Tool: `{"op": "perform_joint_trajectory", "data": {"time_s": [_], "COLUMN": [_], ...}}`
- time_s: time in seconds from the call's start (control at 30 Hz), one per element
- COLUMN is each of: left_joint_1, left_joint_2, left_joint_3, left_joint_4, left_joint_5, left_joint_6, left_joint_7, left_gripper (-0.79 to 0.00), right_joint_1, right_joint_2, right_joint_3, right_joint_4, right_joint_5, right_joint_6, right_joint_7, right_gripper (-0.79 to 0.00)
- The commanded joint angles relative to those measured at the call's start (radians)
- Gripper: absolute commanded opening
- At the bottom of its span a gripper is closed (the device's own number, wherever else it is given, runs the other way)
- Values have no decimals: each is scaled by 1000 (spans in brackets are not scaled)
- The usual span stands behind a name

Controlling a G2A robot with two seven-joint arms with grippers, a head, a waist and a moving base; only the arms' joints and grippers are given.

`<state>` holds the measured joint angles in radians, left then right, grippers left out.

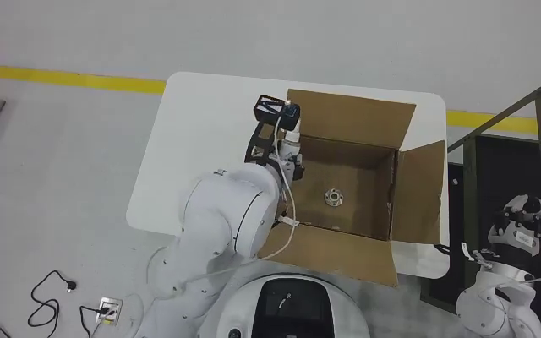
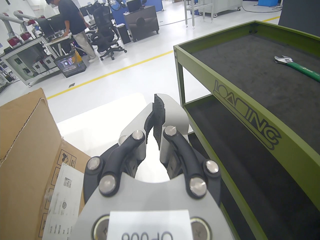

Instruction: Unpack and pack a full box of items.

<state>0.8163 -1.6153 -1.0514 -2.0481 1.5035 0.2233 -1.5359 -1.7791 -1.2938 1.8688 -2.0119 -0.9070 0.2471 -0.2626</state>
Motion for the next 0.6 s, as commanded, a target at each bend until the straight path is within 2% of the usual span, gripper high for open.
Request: {"op": "perform_joint_trajectory", "data": {"time_s": [0.0, 0.1, 0.57], "left_joint_1": [19, 42, 42], "left_joint_2": [3, 5, 5], "left_joint_3": [-6, -13, -13], "left_joint_4": [-33, -51, -51], "left_joint_5": [26, 34, 34], "left_joint_6": [-6, -21, -21], "left_joint_7": [0, 0, 0], "left_gripper": [-785, -785, -785], "right_joint_1": [0, 0, 0], "right_joint_2": [0, 0, 0], "right_joint_3": [0, 0, 0], "right_joint_4": [0, 0, 0], "right_joint_5": [0, 0, 0], "right_joint_6": [0, 0, 0], "right_joint_7": [0, 0, 0], "right_gripper": [-785, -785, -785]}}
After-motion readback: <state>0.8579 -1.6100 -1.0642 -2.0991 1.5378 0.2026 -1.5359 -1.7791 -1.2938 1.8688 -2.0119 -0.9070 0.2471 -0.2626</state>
